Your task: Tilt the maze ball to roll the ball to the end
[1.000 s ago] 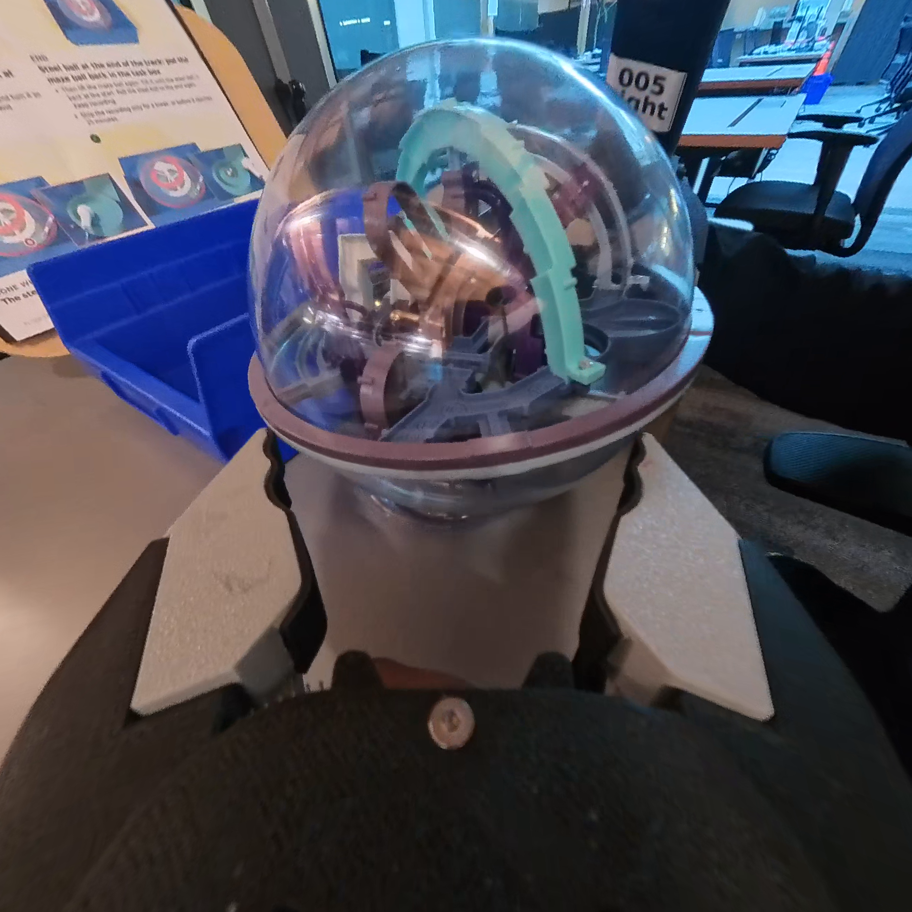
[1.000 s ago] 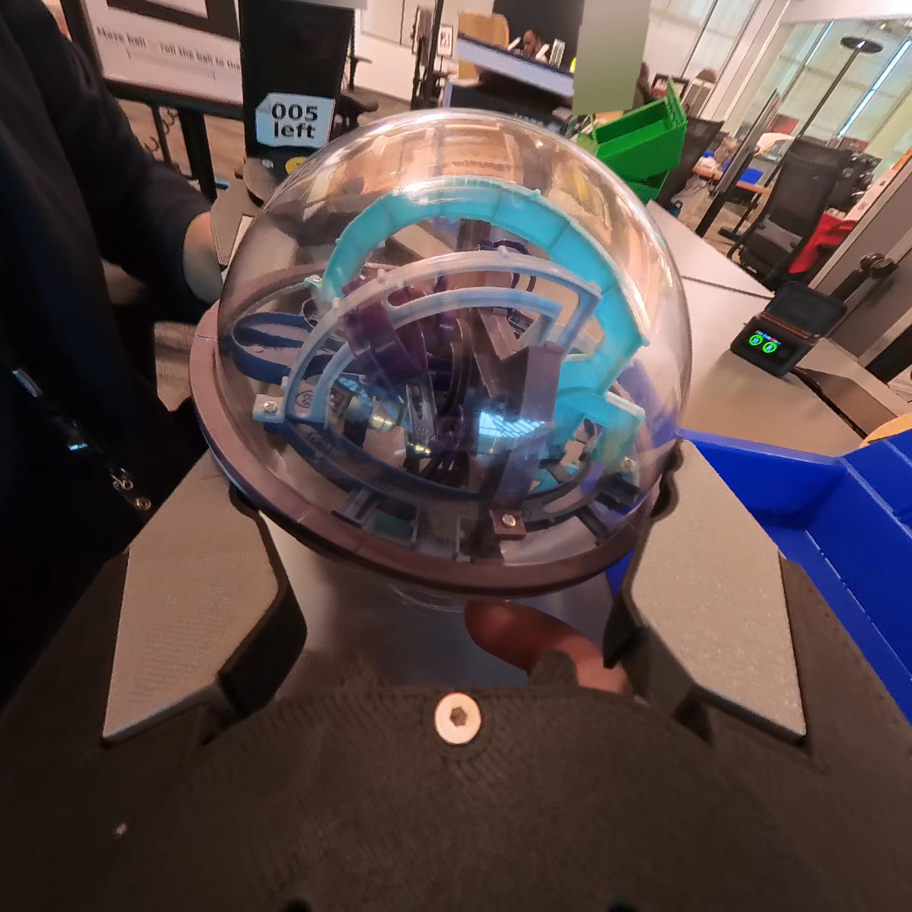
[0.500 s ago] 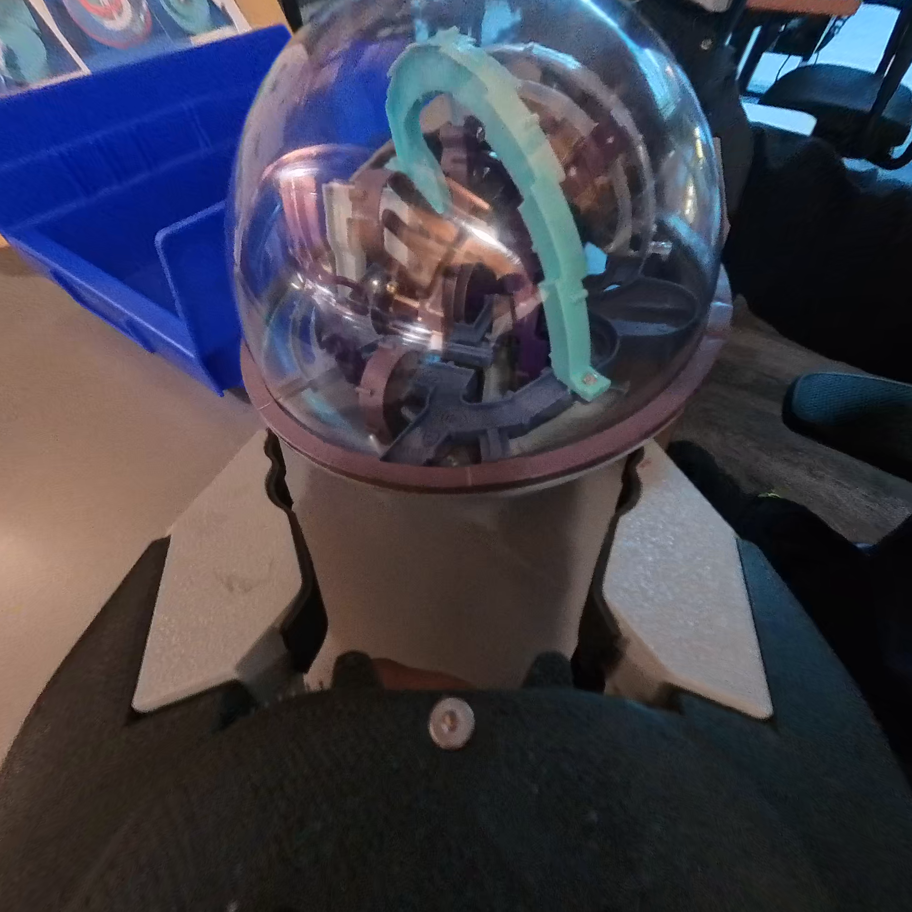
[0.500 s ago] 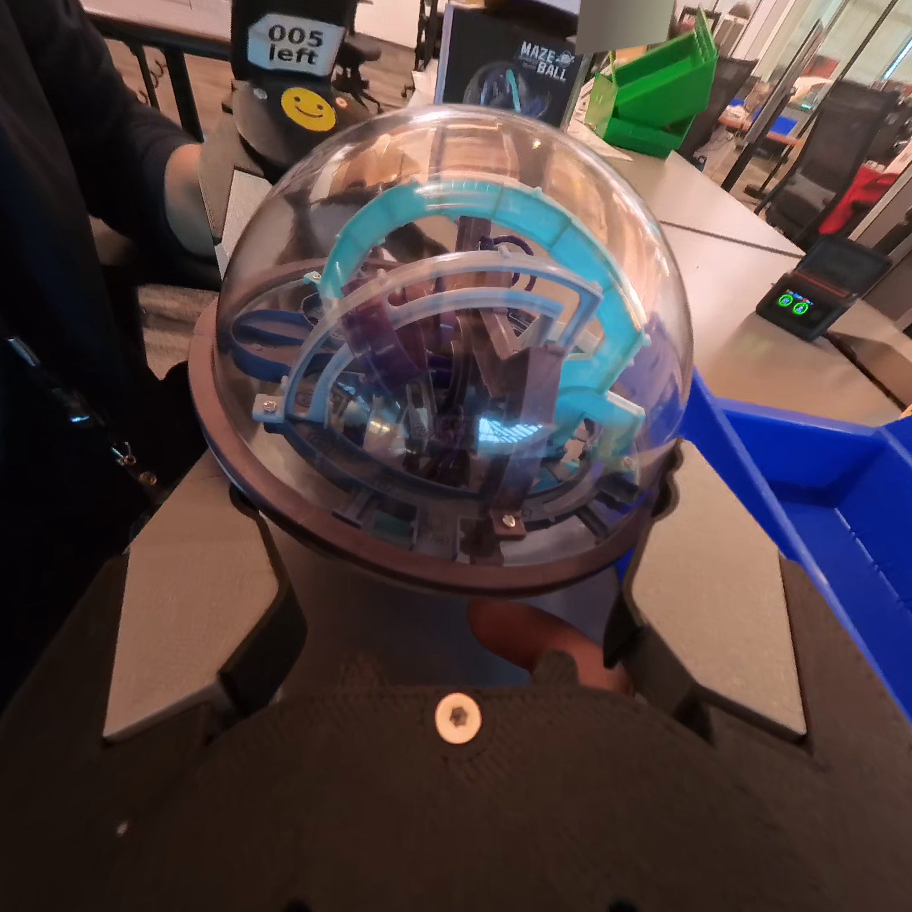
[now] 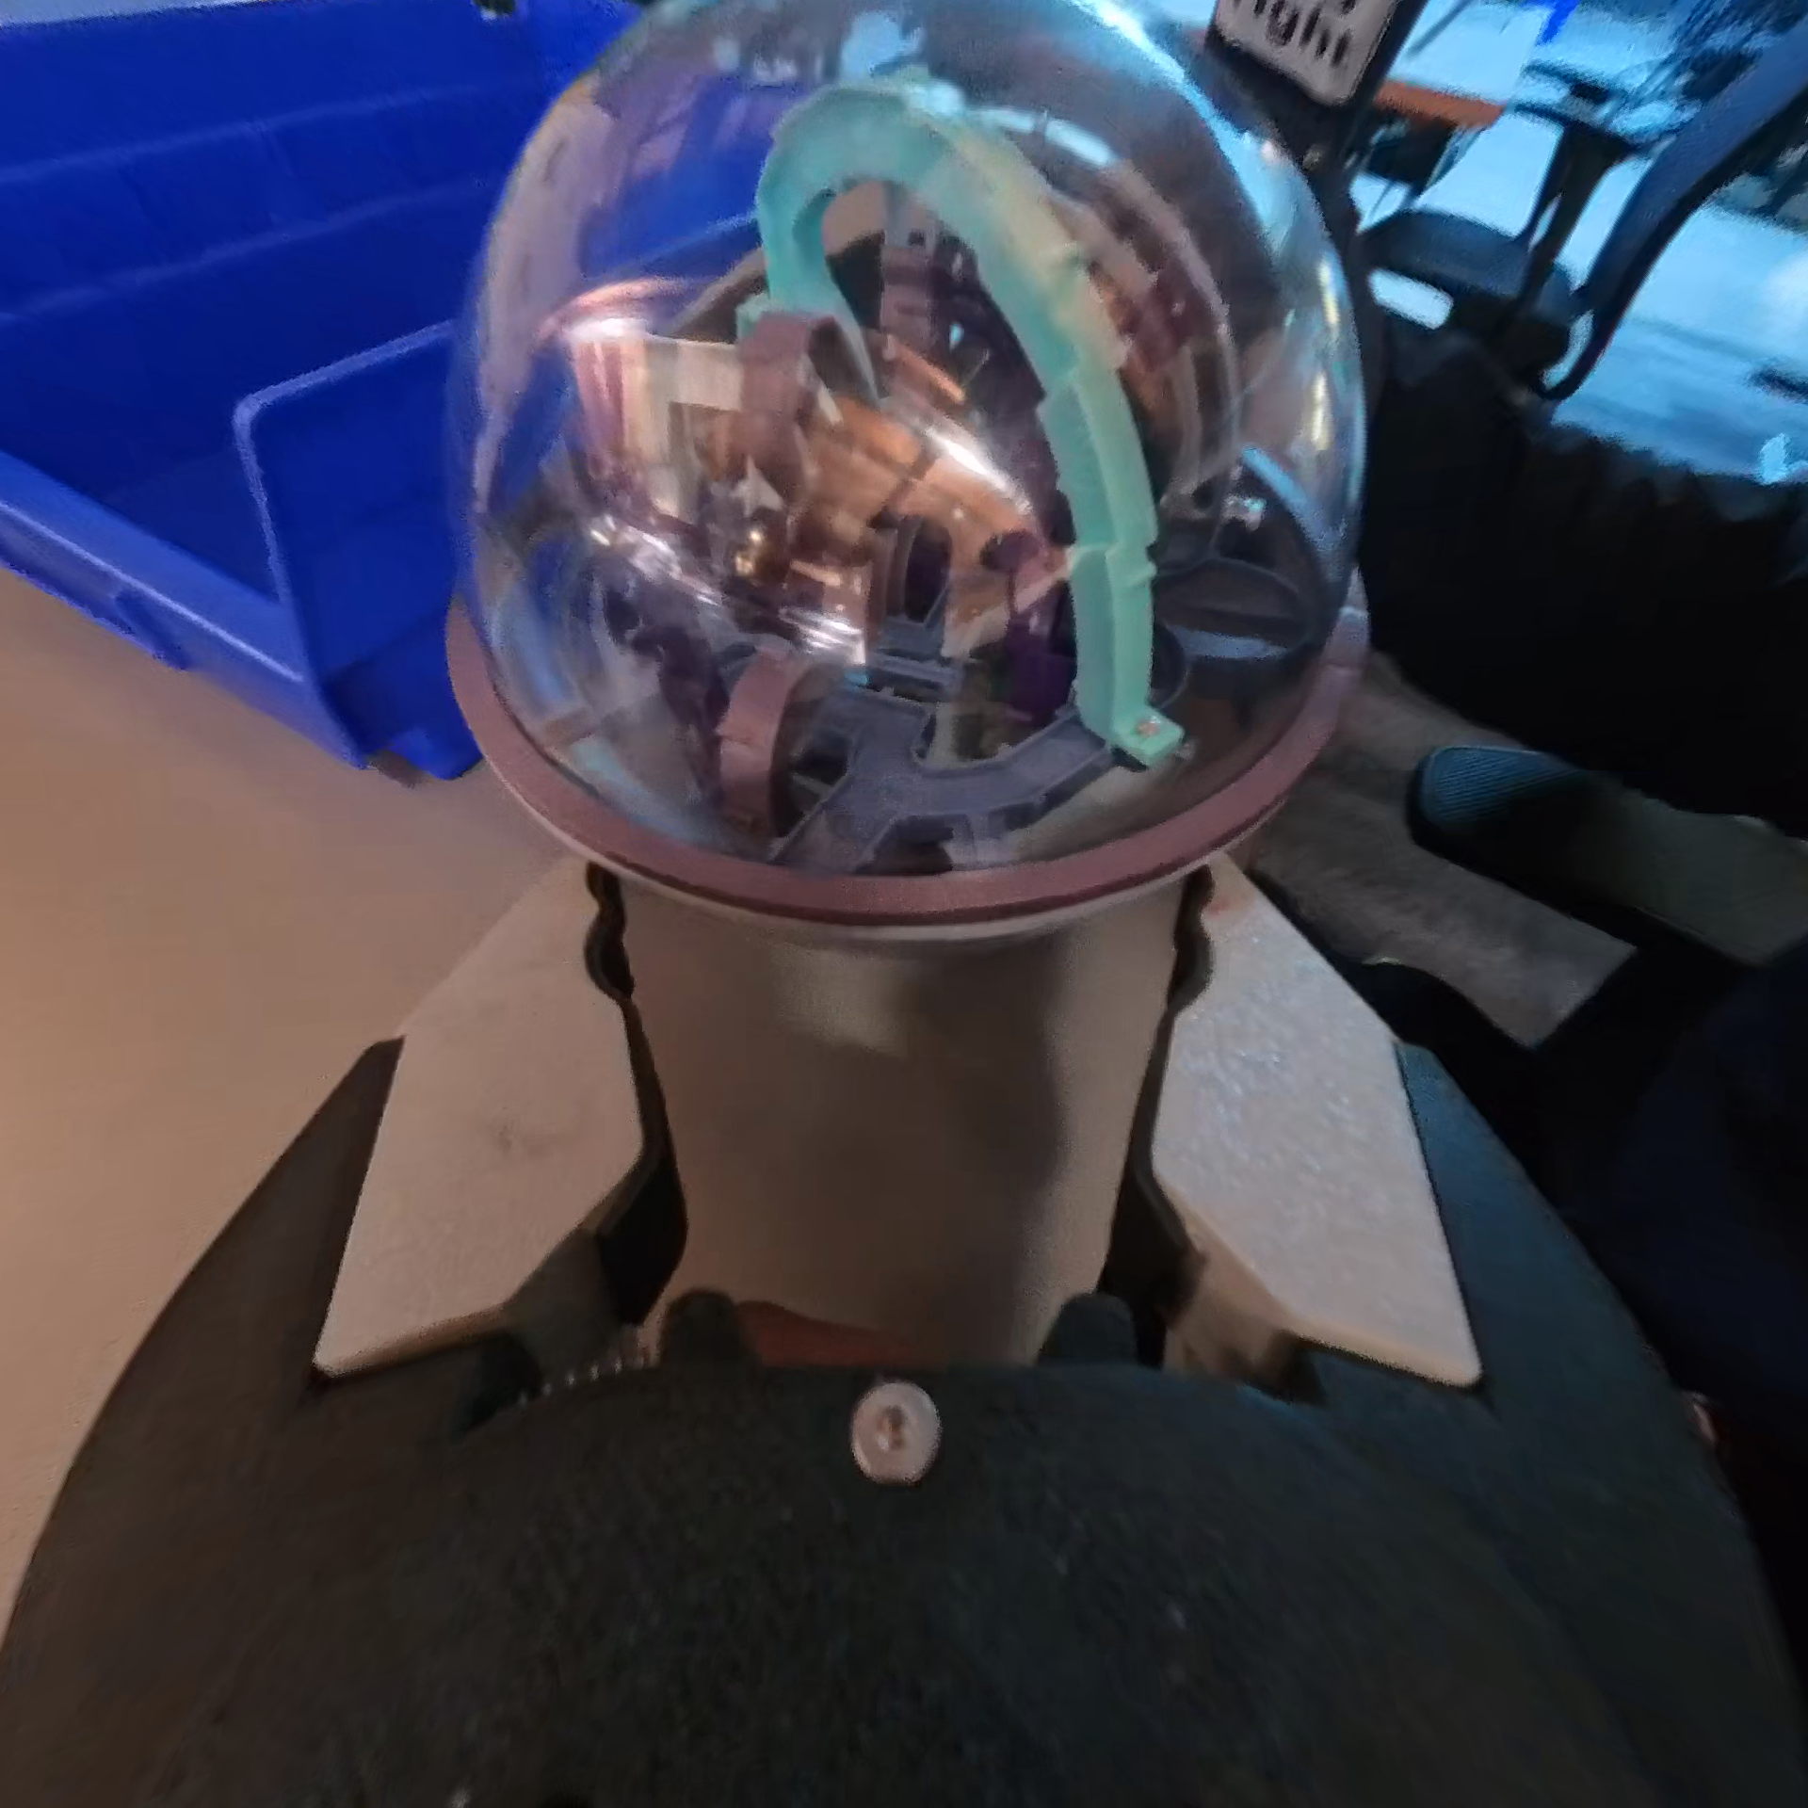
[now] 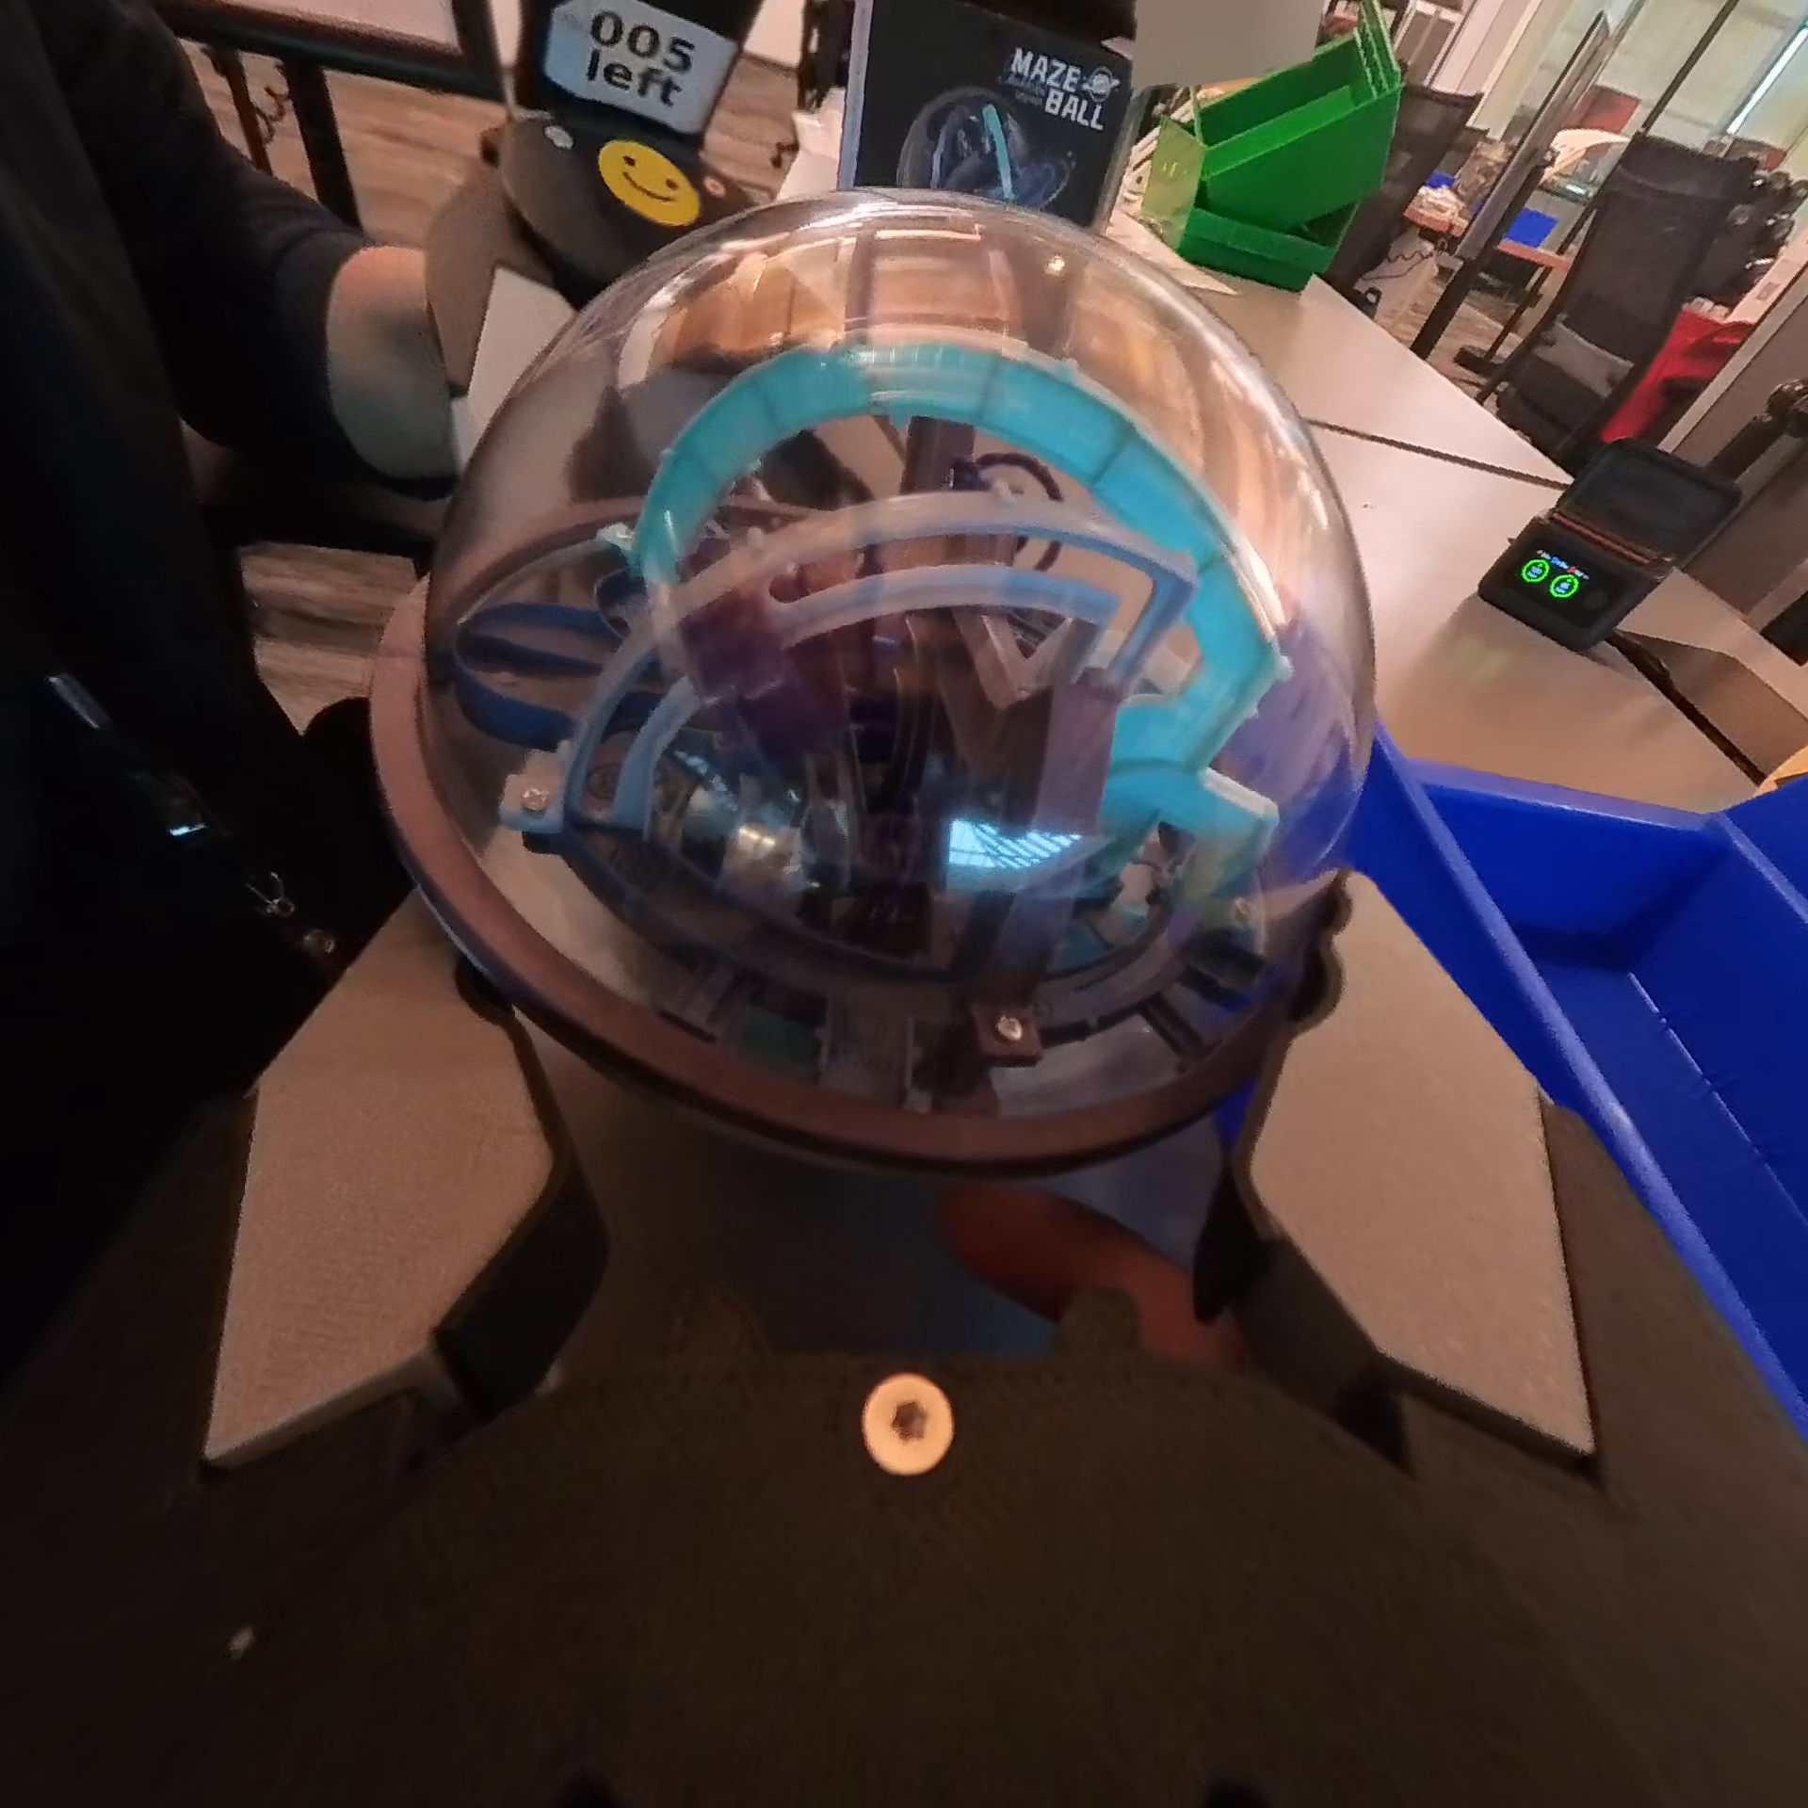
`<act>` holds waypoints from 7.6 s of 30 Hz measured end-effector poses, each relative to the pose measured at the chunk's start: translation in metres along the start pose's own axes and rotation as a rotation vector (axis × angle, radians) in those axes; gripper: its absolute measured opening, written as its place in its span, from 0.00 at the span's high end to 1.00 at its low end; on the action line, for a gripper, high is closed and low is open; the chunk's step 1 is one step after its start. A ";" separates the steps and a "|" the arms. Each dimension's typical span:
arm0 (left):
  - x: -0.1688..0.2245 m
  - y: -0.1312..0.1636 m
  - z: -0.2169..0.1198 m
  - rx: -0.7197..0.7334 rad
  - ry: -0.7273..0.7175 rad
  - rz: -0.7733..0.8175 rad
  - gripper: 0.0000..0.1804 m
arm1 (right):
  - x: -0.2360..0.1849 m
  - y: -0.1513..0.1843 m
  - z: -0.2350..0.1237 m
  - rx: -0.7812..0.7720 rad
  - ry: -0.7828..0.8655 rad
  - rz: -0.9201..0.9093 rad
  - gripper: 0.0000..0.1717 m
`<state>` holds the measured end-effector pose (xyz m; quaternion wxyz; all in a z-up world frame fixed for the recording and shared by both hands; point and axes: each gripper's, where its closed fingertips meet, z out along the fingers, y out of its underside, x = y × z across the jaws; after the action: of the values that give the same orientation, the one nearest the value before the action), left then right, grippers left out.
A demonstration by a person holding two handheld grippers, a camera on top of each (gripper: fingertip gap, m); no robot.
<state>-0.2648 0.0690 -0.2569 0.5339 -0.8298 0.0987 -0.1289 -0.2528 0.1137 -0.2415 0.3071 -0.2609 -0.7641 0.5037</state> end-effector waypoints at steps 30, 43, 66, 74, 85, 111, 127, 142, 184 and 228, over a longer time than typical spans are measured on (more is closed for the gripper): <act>-0.033 -0.021 -0.043 0.146 0.275 -0.055 0.51 | -0.007 -0.031 -0.067 0.177 0.111 0.288 0.19; -0.011 -0.024 -0.042 0.136 0.429 0.079 0.57 | -0.019 -0.025 -0.043 -0.049 0.342 0.365 0.16; 0.022 -0.014 -0.071 0.140 0.377 0.062 0.49 | -0.016 -0.034 -0.054 0.048 0.352 0.409 0.16; -0.035 -0.014 -0.041 0.046 0.391 -0.061 0.46 | -0.016 -0.028 -0.043 0.044 0.427 0.638 0.10; -0.018 -0.007 -0.007 -0.065 0.579 -0.011 0.45 | -0.015 -0.007 -0.030 -0.043 0.496 0.702 0.12; 0.010 -0.013 -0.018 0.098 0.328 0.167 0.52 | -0.018 -0.004 -0.028 0.037 0.247 0.449 0.09; 0.012 -0.014 -0.020 0.102 0.378 0.127 0.55 | -0.016 -0.004 -0.031 0.058 0.194 0.381 0.09; 0.012 -0.008 -0.014 0.036 0.421 0.073 0.56 | -0.016 -0.004 -0.033 0.060 0.195 0.376 0.09; 0.005 0.003 0.008 -0.066 0.216 0.204 0.56 | -0.009 -0.006 -0.032 0.112 0.188 0.509 0.09; 0.008 0.004 0.009 -0.089 0.165 0.225 0.56 | -0.011 -0.006 -0.033 0.117 0.178 0.546 0.09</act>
<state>-0.2542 0.0726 -0.2631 0.4976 -0.8230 0.2405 -0.1313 -0.2217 0.1237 -0.2283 0.2406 -0.4820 -0.6054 0.5859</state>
